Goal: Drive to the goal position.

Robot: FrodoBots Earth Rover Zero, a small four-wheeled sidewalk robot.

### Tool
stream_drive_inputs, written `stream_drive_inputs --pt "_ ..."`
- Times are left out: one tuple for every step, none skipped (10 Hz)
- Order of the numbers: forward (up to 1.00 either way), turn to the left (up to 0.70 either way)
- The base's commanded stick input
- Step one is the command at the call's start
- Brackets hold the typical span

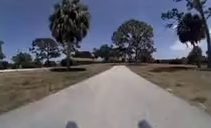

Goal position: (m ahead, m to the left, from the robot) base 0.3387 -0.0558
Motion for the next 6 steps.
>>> stream_drive_inputs --pt "1.0 0.0" --pt "1.0 0.0" --pt "1.0 0.0" --pt "1.0 0.0" --pt "1.0 0.0" --pt "1.0 0.0"
